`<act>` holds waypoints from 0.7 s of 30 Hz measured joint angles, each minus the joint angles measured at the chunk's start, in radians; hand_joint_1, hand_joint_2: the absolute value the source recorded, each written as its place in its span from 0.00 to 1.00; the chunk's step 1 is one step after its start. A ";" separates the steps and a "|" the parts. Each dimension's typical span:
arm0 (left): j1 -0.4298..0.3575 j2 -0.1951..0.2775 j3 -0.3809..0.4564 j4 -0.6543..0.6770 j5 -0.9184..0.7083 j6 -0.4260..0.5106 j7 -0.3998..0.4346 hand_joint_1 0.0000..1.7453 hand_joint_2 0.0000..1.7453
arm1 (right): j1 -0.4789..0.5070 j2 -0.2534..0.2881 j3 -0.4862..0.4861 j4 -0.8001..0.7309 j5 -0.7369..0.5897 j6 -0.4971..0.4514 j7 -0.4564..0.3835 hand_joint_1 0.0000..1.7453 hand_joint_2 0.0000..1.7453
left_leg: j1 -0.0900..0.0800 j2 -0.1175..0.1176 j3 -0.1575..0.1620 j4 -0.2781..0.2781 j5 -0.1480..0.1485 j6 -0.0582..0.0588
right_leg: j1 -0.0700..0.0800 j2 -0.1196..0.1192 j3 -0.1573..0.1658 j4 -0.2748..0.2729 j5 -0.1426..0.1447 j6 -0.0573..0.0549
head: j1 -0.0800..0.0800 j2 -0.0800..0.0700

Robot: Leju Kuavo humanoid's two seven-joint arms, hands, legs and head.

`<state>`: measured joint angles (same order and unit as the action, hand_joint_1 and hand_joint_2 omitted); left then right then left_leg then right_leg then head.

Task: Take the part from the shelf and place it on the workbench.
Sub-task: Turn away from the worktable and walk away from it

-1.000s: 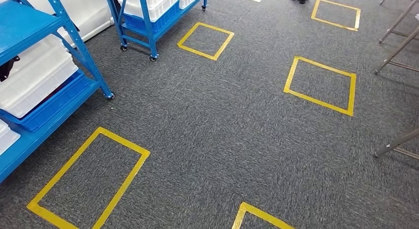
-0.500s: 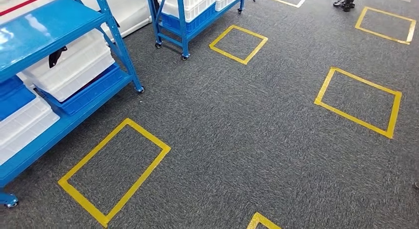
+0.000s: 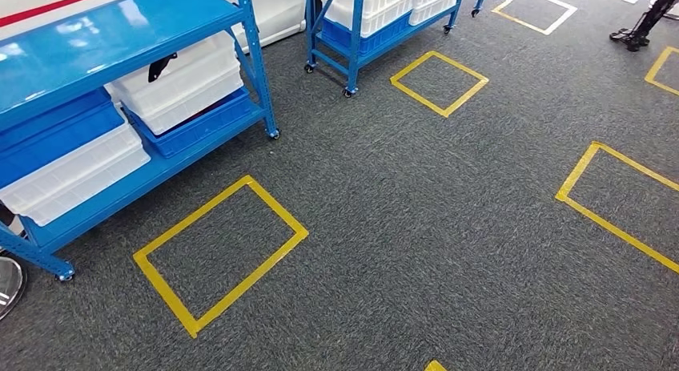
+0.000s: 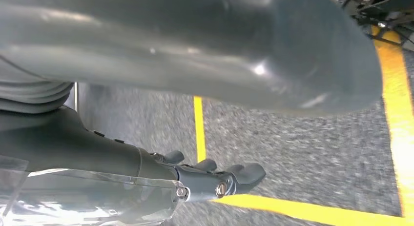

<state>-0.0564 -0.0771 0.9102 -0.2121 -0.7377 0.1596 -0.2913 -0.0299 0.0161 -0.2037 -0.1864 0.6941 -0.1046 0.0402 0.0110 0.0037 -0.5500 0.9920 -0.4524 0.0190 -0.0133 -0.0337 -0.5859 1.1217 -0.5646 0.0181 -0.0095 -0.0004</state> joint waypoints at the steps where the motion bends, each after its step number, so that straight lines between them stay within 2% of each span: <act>1: -0.001 0.000 -0.001 0.000 -0.001 -0.002 -0.009 0.00 0.00 | 0.002 0.000 -0.001 0.000 -0.001 0.000 0.000 0.00 0.00 | 0.000 -0.010 -0.003 0.000 0.002 0.003 | -0.001 0.018 -0.031 0.067 -0.036 0.003 | 0.000 0.000; 2: -0.001 0.000 -0.001 0.000 -0.001 -0.005 -0.020 0.00 0.00 | 0.004 0.000 -0.002 0.001 -0.002 0.000 0.001 0.00 0.00 | -0.001 -0.021 -0.006 0.001 0.004 0.004 | -0.001 0.026 -0.060 0.130 -0.062 0.005 | 0.000 0.000; 3: -0.001 -0.001 -0.001 0.000 0.000 -0.010 -0.032 0.00 0.00 | 0.006 0.000 -0.003 0.001 -0.005 -0.001 0.001 0.00 0.00 | -0.001 -0.032 -0.008 0.001 0.005 0.004 | -0.001 0.028 -0.078 0.168 -0.070 0.006 | 0.000 0.000; 4: 0.000 -0.001 -0.002 0.000 0.002 -0.015 -0.042 0.00 0.00 | 0.008 0.000 -0.005 0.002 -0.010 -0.004 0.001 0.00 0.00 | -0.001 -0.042 -0.009 0.002 0.005 0.004 | -0.001 0.029 -0.079 0.168 -0.056 0.005 | 0.000 0.000; 5: 0.002 -0.003 -0.001 0.000 0.004 -0.019 -0.050 0.00 0.00 | 0.009 0.000 -0.009 0.002 -0.016 -0.009 0.002 0.00 0.00 | -0.001 -0.051 -0.008 0.003 0.003 0.002 | -0.001 0.030 -0.060 0.129 -0.025 0.003 | 0.000 0.000; 6: 0.003 -0.004 -0.001 0.000 0.006 -0.023 -0.056 0.00 0.00 | 0.009 0.000 -0.014 0.002 -0.023 -0.014 0.002 0.00 0.00 | -0.001 -0.058 -0.006 0.003 0.001 0.001 | -0.001 0.033 -0.026 0.059 0.015 -0.001 | 0.000 0.000; 8: 0.006 -0.007 -0.001 0.000 0.007 -0.028 -0.063 0.00 0.00 | 0.008 0.000 -0.025 0.002 -0.033 -0.022 0.004 0.00 0.00 | -0.004 -0.068 -0.004 0.005 -0.005 -0.008 | 0.002 0.044 0.033 -0.069 0.061 -0.010 | 0.000 0.000; 9: 0.007 -0.008 -0.001 0.000 0.007 -0.030 -0.065 0.00 0.00 | 0.007 0.000 -0.029 0.002 -0.034 -0.024 0.005 0.00 0.00 | -0.005 -0.071 -0.005 0.006 -0.008 -0.013 | 0.004 0.048 0.048 -0.101 0.066 -0.015 | 0.000 0.000; 11: 0.008 -0.008 -0.001 0.000 0.007 -0.031 -0.067 0.00 0.00 | 0.005 0.000 -0.034 0.002 -0.034 -0.024 0.006 0.00 0.00 | -0.006 -0.074 -0.004 0.005 -0.016 -0.026 | 0.009 0.047 0.053 -0.112 0.059 -0.025 | 0.000 0.000; 13: 0.009 -0.009 -0.002 0.000 0.007 -0.031 -0.070 0.00 0.00 | 0.006 0.001 -0.039 0.002 -0.034 -0.023 0.006 0.00 0.00 | -0.005 -0.060 -0.004 0.021 -0.027 -0.037 | 0.006 0.042 0.065 -0.118 0.055 -0.039 | 0.000 0.000; 14: 0.009 -0.009 -0.002 0.000 0.007 -0.031 -0.071 0.00 0.00 | 0.008 0.002 -0.041 0.003 -0.034 -0.022 0.006 0.00 0.00 | -0.005 -0.046 -0.017 0.054 -0.041 -0.041 | 0.005 0.039 0.073 -0.122 0.052 -0.047 | 0.000 0.000; 15: 0.008 -0.010 -0.002 0.000 0.007 -0.032 -0.073 0.00 0.00 | 0.011 0.002 -0.042 0.003 -0.034 -0.022 0.006 0.00 0.00 | -0.004 -0.031 -0.044 0.109 -0.064 -0.045 | 0.004 0.034 0.082 -0.124 0.047 -0.053 | 0.000 0.000; 17: 0.009 -0.010 -0.002 0.000 0.007 -0.033 -0.076 0.00 0.00 | 0.015 0.002 -0.044 0.003 -0.035 -0.021 0.006 0.00 0.00 | -0.002 -0.016 -0.131 0.254 -0.113 -0.051 | 0.008 0.027 0.098 -0.124 0.031 -0.059 | 0.000 0.000; 18: 0.011 -0.010 -0.002 0.000 0.007 -0.033 -0.076 0.00 0.00 | 0.017 0.002 -0.045 0.003 -0.035 -0.021 0.006 0.00 0.00 | -0.002 -0.014 -0.171 0.309 -0.119 -0.053 | 0.009 0.024 0.109 -0.124 0.021 -0.059 | 0.000 0.000; 19: 0.013 -0.010 -0.002 0.000 0.007 -0.033 -0.076 0.00 0.00 | 0.018 0.002 -0.046 0.003 -0.035 -0.021 0.006 0.00 0.00 | -0.001 -0.013 -0.195 0.329 -0.105 -0.053 | 0.011 0.021 0.121 -0.124 0.011 -0.058 | 0.000 0.000; 20: 0.016 -0.010 -0.002 0.000 0.007 -0.033 -0.076 0.00 0.00 | 0.019 0.002 -0.046 0.003 -0.035 -0.021 0.006 0.00 0.00 | -0.001 -0.012 -0.199 0.304 -0.068 -0.050 | 0.012 0.019 0.137 -0.124 -0.002 -0.057 | 0.000 0.000; 21: 0.018 -0.010 -0.002 0.000 0.007 -0.033 -0.076 0.00 0.00 | 0.019 0.002 -0.047 0.003 -0.035 -0.021 0.006 0.00 0.00 | -0.002 -0.010 -0.185 0.243 -0.016 -0.046 | 0.013 0.018 0.155 -0.125 -0.015 -0.056 | 0.000 0.000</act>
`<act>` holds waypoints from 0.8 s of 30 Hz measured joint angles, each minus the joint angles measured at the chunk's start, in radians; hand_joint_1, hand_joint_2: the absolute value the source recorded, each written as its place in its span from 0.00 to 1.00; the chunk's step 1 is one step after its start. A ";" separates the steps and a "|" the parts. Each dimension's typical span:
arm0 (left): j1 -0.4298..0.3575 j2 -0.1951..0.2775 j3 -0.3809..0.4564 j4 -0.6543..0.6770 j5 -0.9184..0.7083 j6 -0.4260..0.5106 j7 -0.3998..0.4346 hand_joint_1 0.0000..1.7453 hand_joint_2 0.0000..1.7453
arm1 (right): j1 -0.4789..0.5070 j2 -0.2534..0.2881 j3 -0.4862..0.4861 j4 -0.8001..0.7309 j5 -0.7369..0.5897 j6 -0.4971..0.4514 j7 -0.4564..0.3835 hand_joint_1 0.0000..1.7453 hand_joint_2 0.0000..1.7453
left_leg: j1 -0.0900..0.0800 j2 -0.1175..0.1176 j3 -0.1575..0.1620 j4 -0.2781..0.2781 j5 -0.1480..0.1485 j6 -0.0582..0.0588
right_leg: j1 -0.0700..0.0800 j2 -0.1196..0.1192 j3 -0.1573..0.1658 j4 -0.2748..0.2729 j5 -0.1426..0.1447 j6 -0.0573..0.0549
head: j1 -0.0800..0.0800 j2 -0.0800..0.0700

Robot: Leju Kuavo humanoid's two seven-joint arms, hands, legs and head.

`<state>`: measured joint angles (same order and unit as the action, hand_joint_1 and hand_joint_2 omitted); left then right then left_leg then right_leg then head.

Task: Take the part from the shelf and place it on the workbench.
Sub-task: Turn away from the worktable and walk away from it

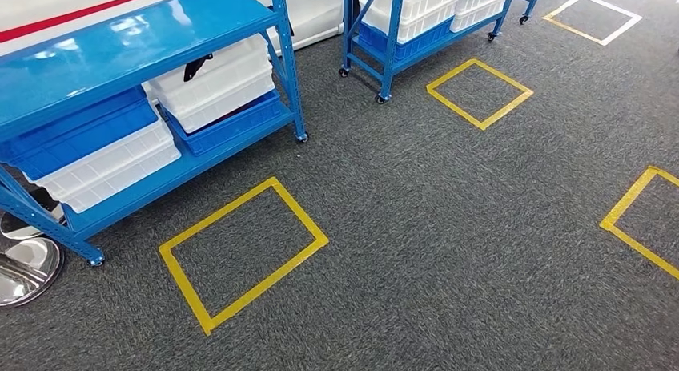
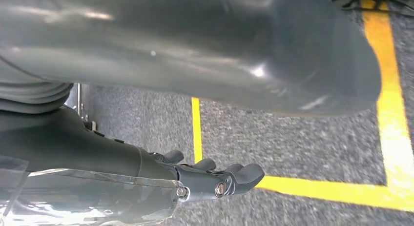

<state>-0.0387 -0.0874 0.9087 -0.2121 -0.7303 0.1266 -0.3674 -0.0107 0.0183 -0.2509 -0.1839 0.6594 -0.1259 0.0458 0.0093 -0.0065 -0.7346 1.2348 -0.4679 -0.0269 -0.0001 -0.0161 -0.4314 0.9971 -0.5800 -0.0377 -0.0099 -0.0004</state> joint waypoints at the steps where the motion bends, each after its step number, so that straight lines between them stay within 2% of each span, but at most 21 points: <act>1: 0.001 0.000 0.000 0.000 0.000 0.000 0.000 0.00 0.00 | 0.001 0.000 0.000 0.000 0.000 0.000 0.000 0.00 0.00 | -0.001 0.004 0.023 -0.068 0.044 0.007 | 0.000 -0.002 0.018 -0.001 -0.014 0.002 | 0.000 0.000; 2: 0.002 0.000 0.000 0.000 0.000 0.000 0.000 0.00 0.00 | 0.001 0.001 -0.001 0.001 0.000 0.000 0.000 0.00 0.00 | -0.006 0.009 0.046 -0.124 0.073 0.014 | 0.002 -0.004 0.033 -0.004 -0.029 0.005 | 0.000 0.000; 3: 0.002 0.000 0.000 0.000 0.000 0.000 0.000 0.00 0.00 | 0.001 0.001 -0.001 0.002 0.000 0.000 0.000 0.00 0.00 | -0.012 0.013 0.064 -0.160 0.079 0.022 | 0.000 -0.006 0.045 -0.008 -0.040 0.011 | 0.000 0.000; 5: 0.002 -0.001 0.000 0.000 0.000 0.000 -0.001 0.00 0.00 | -0.004 0.004 -0.002 0.004 -0.002 0.001 0.001 0.00 0.00 | -0.024 0.016 0.089 -0.185 0.053 0.036 | -0.003 -0.010 0.066 -0.013 -0.046 0.026 | 0.000 0.000; 6: 0.001 -0.001 0.000 0.000 0.000 -0.001 -0.002 0.00 0.00 | -0.008 0.005 -0.003 0.004 -0.004 0.001 0.002 0.00 0.00 | -0.023 0.012 0.105 -0.197 0.042 0.043 | -0.007 -0.010 0.068 0.000 -0.037 0.033 | 0.000 0.000; 7: 0.001 -0.001 0.000 0.000 0.000 -0.001 -0.002 0.00 0.00 | -0.011 0.006 -0.003 0.003 -0.006 0.002 0.003 0.00 0.00 | -0.022 0.008 0.125 -0.210 0.033 0.049 | -0.008 -0.007 0.059 0.035 -0.019 0.039 | 0.000 0.000; 8: 0.001 0.000 0.000 0.000 0.000 -0.001 -0.002 0.00 0.00 | -0.013 0.008 -0.004 0.003 -0.009 0.003 0.004 0.00 0.00 | -0.020 0.005 0.147 -0.222 0.024 0.055 | -0.010 -0.002 0.029 0.093 0.001 0.044 | 0.000 0.000; 9: 0.000 0.000 0.000 0.000 0.000 -0.001 -0.002 0.00 0.00 | -0.014 0.010 -0.004 0.003 -0.011 0.005 0.005 0.00 0.00 | -0.016 0.003 0.171 -0.233 0.017 0.059 | -0.012 0.003 -0.016 0.164 0.011 0.048 | 0.001 0.000; 10: -0.001 0.000 0.000 0.000 -0.001 -0.001 -0.002 0.00 0.00 | -0.013 0.011 -0.005 0.003 -0.011 0.008 0.005 0.00 0.00 | -0.013 0.002 0.193 -0.241 0.008 0.061 | -0.014 0.008 -0.068 0.233 0.004 0.052 | 0.001 0.000; 11: -0.002 0.000 0.000 0.000 -0.002 -0.001 -0.002 0.00 0.00 | -0.012 0.012 -0.005 0.003 -0.010 0.011 0.006 0.00 0.00 | -0.011 -0.001 0.215 -0.248 -0.002 0.062 | -0.016 0.011 -0.120 0.282 -0.028 0.056 | 0.001 0.000; 12: -0.003 0.000 0.000 0.000 -0.003 0.000 -0.001 0.00 0.00 | -0.011 0.012 -0.006 0.003 -0.006 0.012 0.008 0.00 0.00 | -0.008 -0.005 0.238 -0.254 -0.014 0.060 | -0.018 0.011 -0.166 0.307 -0.075 0.059 | 0.001 0.000; 13: -0.003 -0.001 0.000 0.000 -0.004 0.002 0.000 0.00 0.00 | -0.009 0.011 -0.006 0.004 0.000 0.013 0.010 0.00 0.00 | -0.004 -0.011 0.262 -0.258 -0.028 0.056 | -0.020 0.012 -0.200 0.308 -0.120 0.061 | 0.001 0.000; 14: -0.003 -0.002 0.000 0.000 -0.005 0.003 0.001 0.00 0.00 | -0.006 0.010 -0.007 0.004 0.005 0.013 0.013 0.00 0.00 | 0.000 -0.017 0.286 -0.260 -0.044 0.051 | -0.022 0.012 -0.225 0.288 -0.146 0.063 | 0.001 0.000; 15: -0.002 -0.003 0.000 0.000 -0.006 0.005 0.002 0.00 0.00 | -0.004 0.009 -0.007 0.004 0.009 0.013 0.016 0.00 0.00 | 0.004 -0.022 0.309 -0.261 -0.062 0.046 | -0.024 0.012 -0.243 0.252 -0.136 0.065 | 0.001 0.000; 16: 0.000 -0.004 0.000 0.000 -0.007 0.005 0.003 0.00 0.00 | 0.001 0.009 -0.007 0.004 0.010 0.013 0.017 0.00 0.00 | 0.008 -0.025 0.329 -0.262 -0.081 0.040 | -0.026 0.012 -0.257 0.200 -0.072 0.067 | 0.001 0.000; 17: 0.001 -0.005 0.000 0.000 -0.007 0.005 0.004 0.00 0.00 | 0.005 0.009 -0.006 0.006 0.010 0.013 0.018 0.00 0.00 | 0.010 -0.028 0.348 -0.257 -0.101 0.034 | -0.026 0.011 -0.268 0.148 0.020 0.067 | 0.001 0.000; 18: 0.002 -0.006 0.000 0.001 -0.008 0.006 0.004 0.00 0.00 | 0.008 0.009 -0.006 0.007 0.010 0.013 0.018 0.00 0.00 | 0.009 -0.031 0.361 -0.255 -0.121 0.026 | -0.025 0.010 -0.275 0.112 0.107 0.064 | 0.001 0.000; 19: 0.001 -0.006 0.000 0.001 -0.009 0.006 0.005 0.00 0.00 | 0.009 0.009 -0.006 0.008 0.010 0.013 0.018 0.00 0.00 | 0.007 -0.032 0.372 -0.256 -0.137 0.018 | -0.023 0.010 -0.281 0.091 0.172 0.057 | 0.000 0.000; 20: 0.000 -0.006 0.000 0.001 -0.009 0.006 0.005 0.00 0.00 | 0.007 0.009 -0.006 0.009 0.010 0.013 0.019 0.00 0.00 | 0.006 -0.033 0.380 -0.252 -0.143 0.009 | -0.021 0.009 -0.282 0.088 0.195 0.048 | 0.000 0.000; 22: -0.002 -0.006 0.000 0.001 -0.009 0.006 0.005 0.00 0.00 | 0.001 0.009 -0.006 0.009 0.011 0.013 0.020 0.00 0.00 | 0.007 -0.029 0.371 -0.225 -0.128 -0.004 | -0.022 0.008 -0.271 0.085 0.189 0.029 | 0.000 0.000; 24: -0.005 -0.007 0.000 0.001 -0.010 0.006 0.005 0.00 0.00 | -0.001 0.009 -0.006 0.009 0.013 0.012 0.021 0.00 0.00 | 0.009 -0.017 0.315 -0.126 -0.115 -0.012 | -0.022 0.002 -0.250 0.071 0.179 0.014 | -0.001 0.000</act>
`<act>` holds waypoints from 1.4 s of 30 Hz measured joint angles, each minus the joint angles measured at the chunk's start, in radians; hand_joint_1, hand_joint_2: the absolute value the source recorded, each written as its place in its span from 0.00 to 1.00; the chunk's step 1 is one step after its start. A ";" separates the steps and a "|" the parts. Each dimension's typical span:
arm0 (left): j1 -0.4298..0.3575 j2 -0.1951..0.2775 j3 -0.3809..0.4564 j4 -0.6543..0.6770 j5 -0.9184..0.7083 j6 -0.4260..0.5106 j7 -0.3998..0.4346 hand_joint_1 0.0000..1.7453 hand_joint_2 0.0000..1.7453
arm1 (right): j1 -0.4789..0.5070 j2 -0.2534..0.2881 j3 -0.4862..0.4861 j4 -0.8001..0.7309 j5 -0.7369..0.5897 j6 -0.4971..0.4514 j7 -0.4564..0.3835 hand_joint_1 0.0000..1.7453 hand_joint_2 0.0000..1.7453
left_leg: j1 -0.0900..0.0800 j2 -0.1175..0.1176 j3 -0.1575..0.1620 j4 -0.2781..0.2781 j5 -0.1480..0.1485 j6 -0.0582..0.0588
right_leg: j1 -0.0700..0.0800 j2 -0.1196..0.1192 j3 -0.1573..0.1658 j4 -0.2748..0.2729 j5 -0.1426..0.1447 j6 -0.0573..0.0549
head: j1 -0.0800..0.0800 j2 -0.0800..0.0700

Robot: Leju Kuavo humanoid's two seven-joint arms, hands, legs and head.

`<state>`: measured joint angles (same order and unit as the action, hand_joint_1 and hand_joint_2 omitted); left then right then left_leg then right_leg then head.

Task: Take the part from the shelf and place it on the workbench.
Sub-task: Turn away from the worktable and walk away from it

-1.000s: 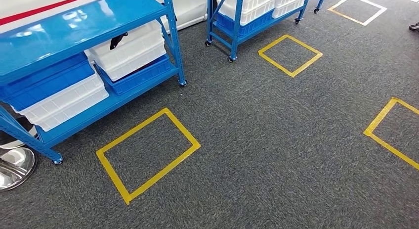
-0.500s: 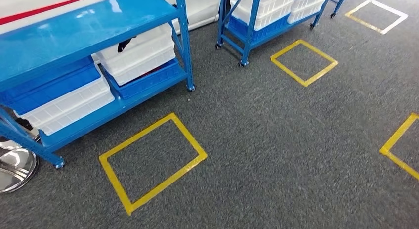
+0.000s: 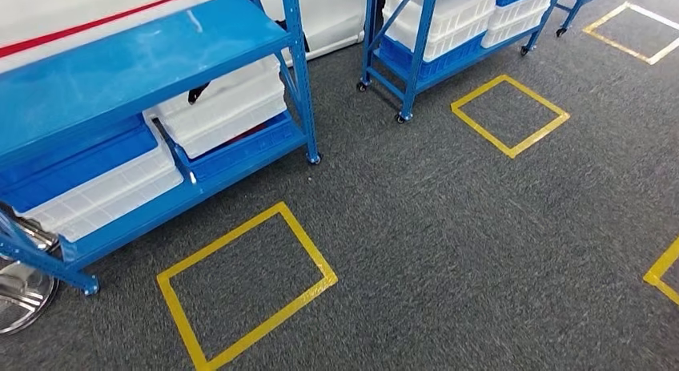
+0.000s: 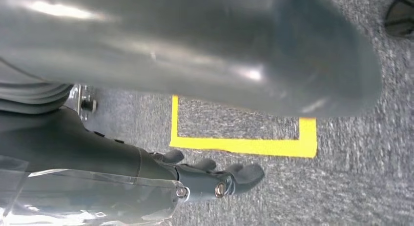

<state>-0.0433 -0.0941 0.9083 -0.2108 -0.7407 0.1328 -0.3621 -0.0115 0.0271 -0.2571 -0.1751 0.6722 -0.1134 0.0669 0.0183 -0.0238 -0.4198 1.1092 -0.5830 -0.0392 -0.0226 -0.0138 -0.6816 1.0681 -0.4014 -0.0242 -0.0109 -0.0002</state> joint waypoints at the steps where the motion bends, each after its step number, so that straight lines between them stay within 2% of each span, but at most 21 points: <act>1: 0.000 0.000 0.000 0.000 -0.001 0.000 0.000 0.00 0.00 | 0.000 0.000 0.000 0.000 0.002 0.000 0.000 0.00 0.00 | 0.000 0.007 -0.040 0.063 -0.017 -0.002 | 0.001 -0.003 0.011 -0.006 -0.007 -0.006 | 0.000 0.000; 4: 0.001 0.000 0.000 0.000 -0.002 0.000 0.000 0.00 0.00 | -0.002 0.000 0.000 0.000 0.005 0.000 0.001 0.00 0.00 | 0.000 0.015 -0.142 0.174 -0.115 -0.003 | 0.011 -0.014 0.040 -0.012 -0.031 -0.016 | 0.000 0.000; 5: 0.001 0.000 0.000 0.000 -0.002 0.000 0.000 0.00 0.00 | -0.003 0.000 0.000 0.000 0.006 0.000 0.001 0.00 0.00 | -0.001 0.016 -0.155 0.162 -0.111 0.000 | 0.015 -0.020 0.051 -0.012 -0.039 -0.018 | 0.000 0.000; 7: 0.001 0.000 0.000 0.000 -0.001 0.000 -0.002 0.00 0.00 | -0.005 0.000 0.000 0.000 0.009 0.000 0.001 0.00 0.00 | -0.009 0.031 -0.144 0.064 -0.024 0.017 | 0.023 -0.035 0.073 -0.013 -0.053 -0.021 | 0.000 0.000; 8: 0.001 0.001 0.000 0.000 0.000 0.000 -0.003 0.00 0.00 | -0.004 0.002 0.000 0.001 0.011 0.001 0.001 0.00 0.00 | -0.017 0.054 -0.130 0.005 0.026 0.030 | 0.026 -0.044 0.083 -0.013 -0.059 -0.021 | 0.000 0.000; 11: -0.003 0.002 0.000 0.000 0.002 0.002 -0.007 0.00 0.00 | -0.003 0.006 0.000 0.002 0.014 0.002 0.003 0.00 0.00 | -0.033 0.103 -0.121 -0.074 0.059 0.052 | 0.030 -0.071 0.092 -0.013 -0.068 -0.011 | -0.001 0.000; 13: 0.000 0.001 0.000 0.000 0.002 0.006 -0.010 0.00 0.00 | -0.006 0.006 0.000 0.001 0.015 0.002 0.004 0.00 0.00 | -0.029 0.083 -0.118 -0.088 0.083 0.057 | 0.031 -0.091 0.098 -0.015 -0.072 0.000 | -0.001 0.000; 14: 0.002 0.000 0.000 0.000 0.002 0.008 -0.012 0.00 0.00 | -0.006 0.005 0.000 0.001 0.015 0.002 0.004 0.00 0.00 | -0.025 0.071 -0.113 -0.099 0.100 0.060 | 0.030 -0.084 0.101 -0.010 -0.081 0.007 | -0.001 0.000; 17: -0.001 -0.004 0.000 0.000 -0.001 0.010 -0.016 0.00 0.00 | -0.006 0.003 0.000 0.000 0.017 0.002 0.006 0.00 0.00 | -0.016 0.036 -0.110 -0.118 0.123 0.067 | 0.021 -0.012 0.051 0.113 -0.163 0.024 | 0.000 0.000; 19: -0.002 -0.006 0.000 0.000 -0.004 0.010 -0.016 0.00 0.00 | -0.006 0.002 0.000 0.000 0.017 0.002 0.010 0.00 0.00 | -0.015 0.010 -0.116 -0.117 0.125 0.067 | 0.013 0.008 0.001 0.223 -0.209 0.032 | 0.000 0.000; 21: 0.000 -0.008 0.000 0.000 -0.007 0.010 -0.016 0.00 0.00 | -0.007 0.000 0.000 0.000 0.017 0.003 0.014 0.00 0.00 | -0.013 -0.017 -0.116 -0.113 0.125 0.064 | 0.007 0.012 0.007 0.214 -0.180 0.039 | 0.000 0.000; 24: 0.001 -0.010 0.000 0.001 -0.012 0.011 -0.016 0.00 0.00 | -0.005 -0.002 0.000 0.000 0.017 0.006 0.017 0.00 0.00 | -0.008 -0.055 -0.122 -0.096 0.116 0.049 | -0.006 0.057 0.095 0.033 -0.094 0.047 | 0.000 0.000; 26: 0.000 -0.010 0.000 0.001 -0.016 0.009 -0.018 0.00 0.00 | -0.007 -0.002 0.000 0.001 0.014 0.007 0.019 0.00 0.00 | -0.009 -0.072 -0.130 -0.089 0.113 0.034 | -0.006 0.078 0.116 -0.015 -0.087 0.040 | -0.001 0.000; 28: 0.001 -0.010 0.000 0.001 -0.021 0.004 -0.021 0.00 0.00 | -0.013 -0.002 -0.003 0.000 0.006 0.005 0.022 0.00 0.00 | -0.007 -0.084 -0.134 -0.092 0.115 0.020 | -0.002 0.059 0.116 -0.018 -0.085 0.025 | -0.001 0.000; 30: 0.002 -0.010 0.000 0.001 -0.023 -0.003 -0.023 0.00 0.00 | -0.016 -0.001 -0.006 0.000 -0.003 0.002 0.025 0.00 0.00 | -0.007 -0.052 -0.145 -0.067 0.097 0.010 | -0.003 0.037 0.120 -0.026 -0.082 0.009 | -0.001 0.000; 32: -0.001 -0.010 0.000 0.002 -0.024 -0.006 -0.024 0.00 0.00 | -0.012 -0.001 -0.011 0.000 -0.008 -0.001 0.027 0.00 0.00 | -0.007 -0.002 -0.192 0.033 0.040 0.004 | -0.001 0.014 0.121 -0.030 -0.083 -0.002 | -0.001 0.000; 34: -0.002 -0.010 0.000 0.002 -0.024 -0.009 -0.024 0.00 0.00 | -0.008 -0.001 -0.018 0.000 -0.016 -0.008 0.029 0.00 0.00 | -0.005 0.015 -0.254 0.160 -0.014 0.000 | 0.004 -0.004 0.120 -0.030 -0.085 -0.006 | -0.001 0.000; 35: -0.001 -0.010 0.000 0.002 -0.025 -0.012 -0.025 0.00 0.00 | -0.008 -0.001 -0.021 0.000 -0.021 -0.012 0.029 0.00 0.00 | -0.005 0.017 -0.269 0.193 -0.019 0.000 | 0.006 -0.011 0.121 -0.030 -0.087 -0.007 | -0.001 0.000; 37: 0.002 -0.010 0.000 0.002 -0.028 -0.017 -0.026 0.00 0.00 | -0.010 -0.001 -0.027 0.000 -0.026 -0.017 0.032 0.00 0.00 | -0.006 0.018 -0.240 0.138 0.027 0.006 | 0.009 -0.020 0.125 -0.030 -0.092 -0.006 | -0.001 0.000; 39: 0.002 -0.009 0.000 0.002 -0.031 -0.021 -0.026 0.00 0.00 | -0.013 0.001 -0.032 0.000 -0.027 -0.018 0.034 0.00 0.00 | -0.013 0.029 -0.164 -0.005 0.086 0.025 | 0.012 -0.026 0.133 -0.030 -0.097 -0.002 | -0.001 0.000; 42: -0.001 -0.007 -0.001 0.002 -0.034 -0.022 -0.026 0.00 0.00 | -0.017 0.006 -0.037 0.000 -0.026 -0.017 0.041 0.00 0.00 | -0.025 0.041 -0.120 -0.100 0.094 0.048 | 0.011 -0.032 0.142 -0.032 -0.097 0.017 | -0.001 0.000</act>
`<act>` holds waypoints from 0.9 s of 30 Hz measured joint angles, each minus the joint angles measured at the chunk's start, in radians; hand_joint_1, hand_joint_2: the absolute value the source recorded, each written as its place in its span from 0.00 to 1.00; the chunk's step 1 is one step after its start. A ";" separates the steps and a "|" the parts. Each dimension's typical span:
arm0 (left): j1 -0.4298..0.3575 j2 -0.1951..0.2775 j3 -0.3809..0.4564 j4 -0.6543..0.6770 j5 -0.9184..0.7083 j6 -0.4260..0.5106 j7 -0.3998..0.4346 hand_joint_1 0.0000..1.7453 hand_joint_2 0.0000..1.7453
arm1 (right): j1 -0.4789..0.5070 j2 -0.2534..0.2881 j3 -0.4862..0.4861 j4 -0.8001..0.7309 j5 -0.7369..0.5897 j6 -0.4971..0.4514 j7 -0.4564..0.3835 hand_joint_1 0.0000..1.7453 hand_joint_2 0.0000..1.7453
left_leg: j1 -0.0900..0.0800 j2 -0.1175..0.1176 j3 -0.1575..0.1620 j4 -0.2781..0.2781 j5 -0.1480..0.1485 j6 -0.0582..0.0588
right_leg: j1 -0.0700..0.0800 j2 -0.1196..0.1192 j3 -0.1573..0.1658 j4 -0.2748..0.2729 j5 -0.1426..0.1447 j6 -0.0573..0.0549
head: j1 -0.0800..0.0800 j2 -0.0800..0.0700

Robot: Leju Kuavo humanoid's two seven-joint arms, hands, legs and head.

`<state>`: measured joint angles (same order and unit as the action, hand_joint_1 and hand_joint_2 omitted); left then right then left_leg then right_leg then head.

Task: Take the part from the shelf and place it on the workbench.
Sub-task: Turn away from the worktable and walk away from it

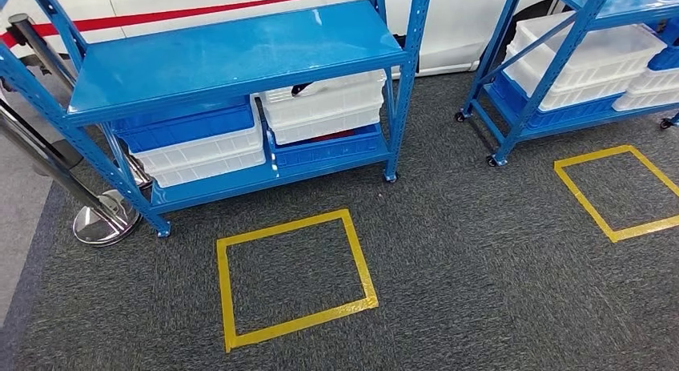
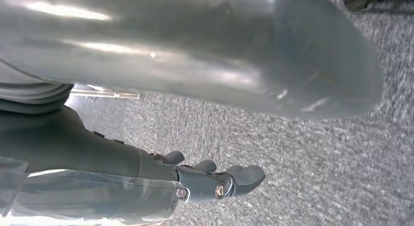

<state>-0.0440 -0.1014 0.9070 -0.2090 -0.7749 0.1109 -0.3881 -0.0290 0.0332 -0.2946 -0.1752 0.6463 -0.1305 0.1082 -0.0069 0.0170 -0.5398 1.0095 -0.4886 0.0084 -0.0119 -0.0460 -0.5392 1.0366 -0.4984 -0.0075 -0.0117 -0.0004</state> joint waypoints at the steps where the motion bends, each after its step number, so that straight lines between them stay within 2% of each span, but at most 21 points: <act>1: 0.000 0.000 0.000 0.000 -0.001 0.000 0.001 0.00 0.00 | -0.001 0.000 -0.001 0.000 0.001 0.000 0.005 0.00 0.00 | 0.000 -0.004 0.004 -0.009 0.002 0.006 | -0.002 0.000 0.004 0.001 0.007 0.008 | 0.000 0.000; 3: 0.003 0.000 -0.002 0.000 -0.002 0.001 0.003 0.00 0.00 | -0.003 0.001 -0.001 0.000 0.002 0.001 0.014 0.00 0.00 | 0.005 -0.010 0.025 -0.028 0.009 0.017 | -0.003 0.008 0.003 0.022 0.006 0.022 | 0.001 0.000; 4: 0.003 -0.001 -0.004 0.000 -0.003 0.001 0.003 0.00 0.00 | -0.004 0.001 -0.001 -0.001 0.003 0.002 0.017 0.00 0.00 | 0.007 -0.012 0.037 -0.033 0.011 0.022 | -0.004 0.017 -0.012 0.050 -0.010 0.026 | 0.001 0.000; 5: 0.002 -0.001 -0.005 0.000 -0.005 0.001 0.004 0.00 0.00 | -0.004 0.001 -0.002 -0.001 0.003 0.002 0.020 0.00 0.00 | 0.008 -0.013 0.046 -0.037 0.011 0.024 | -0.005 0.028 -0.039 0.095 -0.035 0.028 | 0.001 0.000; 7: 0.001 -0.002 -0.007 0.000 -0.006 0.001 0.004 0.00 0.00 | -0.005 0.001 -0.004 -0.001 0.003 0.004 0.025 0.00 0.00 | 0.007 -0.018 0.055 -0.037 0.003 0.027 | -0.005 0.040 -0.118 0.210 -0.081 0.032 | 0.001 0.000; 8: 0.001 -0.002 -0.007 0.000 -0.007 0.001 0.004 0.00 0.00 | -0.005 0.001 -0.006 -0.001 0.003 0.004 0.027 0.00 0.00 | 0.007 -0.022 0.061 -0.036 -0.003 0.026 | -0.005 0.041 -0.149 0.246 -0.086 0.034 | 0.001 0.000; 9: 0.002 -0.003 -0.008 0.000 -0.007 0.001 0.005 0.00 0.00 | -0.004 0.000 -0.007 -0.001 0.003 0.004 0.028 0.00 0.00 | 0.007 -0.026 0.070 -0.036 -0.011 0.025 | -0.006 0.042 -0.164 0.250 -0.073 0.035 | 0.001 0.000; 10: 0.003 -0.003 -0.008 0.000 -0.008 0.001 0.005 0.00 0.00 | -0.002 0.000 -0.008 -0.001 0.003 0.004 0.030 0.00 0.00 | 0.008 -0.031 0.082 -0.036 -0.020 0.022 | -0.007 0.042 -0.161 0.218 -0.043 0.036 | 0.001 0.000; 12: 0.006 -0.006 -0.011 0.001 -0.009 0.001 0.005 0.00 0.00 | 0.003 0.000 -0.009 0.000 0.003 0.004 0.032 0.00 0.00 | 0.009 -0.037 0.107 -0.035 -0.040 0.014 | -0.008 0.043 -0.126 0.096 0.044 0.034 | 0.001 0.000; 13: 0.005 -0.007 -0.012 0.002 -0.009 0.001 0.005 0.00 0.00 | 0.003 0.000 -0.009 0.000 0.003 0.004 0.033 0.00 0.00 | 0.008 -0.039 0.115 -0.035 -0.051 0.009 | -0.007 0.043 -0.111 0.046 0.069 0.030 | 0.000 0.000; 14: 0.004 -0.008 -0.014 0.002 -0.009 0.001 0.005 0.00 0.00 | 0.001 0.000 -0.010 0.000 0.003 0.004 0.035 0.00 0.00 | 0.007 -0.039 0.120 -0.035 -0.061 0.002 | -0.005 0.044 -0.102 0.017 0.084 0.023 | 0.000 0.000; 17: 0.000 -0.008 -0.016 0.003 -0.009 0.001 0.005 0.00 0.00 | -0.004 0.000 -0.010 -0.001 0.004 0.005 0.041 0.00 0.00 | 0.007 -0.038 0.129 -0.016 -0.063 -0.017 | -0.002 0.046 -0.085 0.002 0.072 -0.002 | -0.001 0.000; 18: -0.001 -0.008 -0.016 0.003 -0.009 0.001 0.005 0.00 0.00 | -0.004 0.000 -0.010 -0.001 0.004 0.005 0.043 0.00 0.00 | 0.008 -0.036 0.120 0.014 -0.056 -0.021 | -0.003 0.045 -0.074 -0.002 0.065 -0.009 | -0.001 0.000; 19: -0.001 -0.008 -0.017 0.003 -0.009 0.001 0.005 0.00 0.00 | -0.004 0.000 -0.010 -0.001 0.004 0.005 0.044 0.00 0.00 | 0.009 -0.032 0.095 0.060 -0.054 -0.026 | -0.004 0.043 -0.062 -0.004 0.058 -0.015 | -0.001 0.000; 20: -0.002 -0.009 -0.017 0.003 -0.009 0.001 0.005 0.00 0.00 | -0.005 0.000 -0.010 -0.001 0.004 0.005 0.045 0.00 0.00 | 0.011 -0.029 0.057 0.120 -0.063 -0.031 | -0.005 0.041 -0.051 -0.006 0.050 -0.020 | -0.002 0.000; 22: -0.001 -0.010 -0.017 0.003 -0.009 0.001 0.007 0.00 0.00 | -0.005 0.000 -0.011 -0.001 0.004 0.004 0.046 0.00 0.00 | 0.014 -0.025 -0.035 0.241 -0.115 -0.041 | -0.004 0.041 -0.031 -0.007 0.030 -0.024 | -0.002 0.000; 23: 0.000 -0.010 -0.017 0.003 -0.009 0.001 0.008 0.00 0.00 | -0.005 0.000 -0.012 -0.001 0.005 0.004 0.046 0.00 0.00 | 0.016 -0.024 -0.073 0.277 -0.147 -0.044 | -0.004 0.042 -0.019 -0.007 0.020 -0.024 | -0.002 0.000; 24: 0.002 -0.010 -0.017 0.003 -0.009 0.002 0.009 0.00 0.00 | -0.005 0.000 -0.013 -0.001 0.005 0.004 0.046 0.00 0.00 | 0.017 -0.024 -0.099 0.285 -0.166 -0.044 | -0.004 0.042 -0.005 -0.007 0.009 -0.023 | -0.002 0.000; 25: 0.003 -0.010 -0.017 0.003 -0.009 0.003 0.009 0.00 0.00 | -0.005 0.000 -0.014 -0.001 0.006 0.004 0.046 0.00 0.00 | 0.018 -0.024 -0.111 0.265 -0.162 -0.043 | -0.004 0.043 0.011 -0.007 -0.003 -0.022 | -0.002 0.000; 26: 0.004 -0.010 -0.017 0.003 -0.009 0.003 0.009 0.00 0.00 | -0.005 0.000 -0.015 -0.001 0.007 0.004 0.047 0.00 0.00 | 0.018 -0.023 -0.111 0.218 -0.132 -0.039 | -0.004 0.043 0.028 -0.007 -0.015 -0.019 | -0.002 0.000; 27: 0.005 -0.010 -0.017 0.003 -0.009 0.003 0.009 0.00 0.00 | -0.004 0.000 -0.017 -0.001 0.007 0.004 0.047 0.00 0.00 | 0.017 -0.020 -0.105 0.156 -0.075 -0.032 | -0.004 0.042 0.042 -0.008 -0.027 -0.017 | -0.002 0.000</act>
<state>-0.0388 -0.1110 0.8900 -0.2063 -0.7839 0.1143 -0.3788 -0.0327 0.0333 -0.3112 -0.1764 0.6538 -0.1265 0.1556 0.0098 -0.0031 -0.6452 1.1657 -0.5637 -0.0234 -0.0155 -0.0036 -0.4976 1.0287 -0.5256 -0.0242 -0.0134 -0.0004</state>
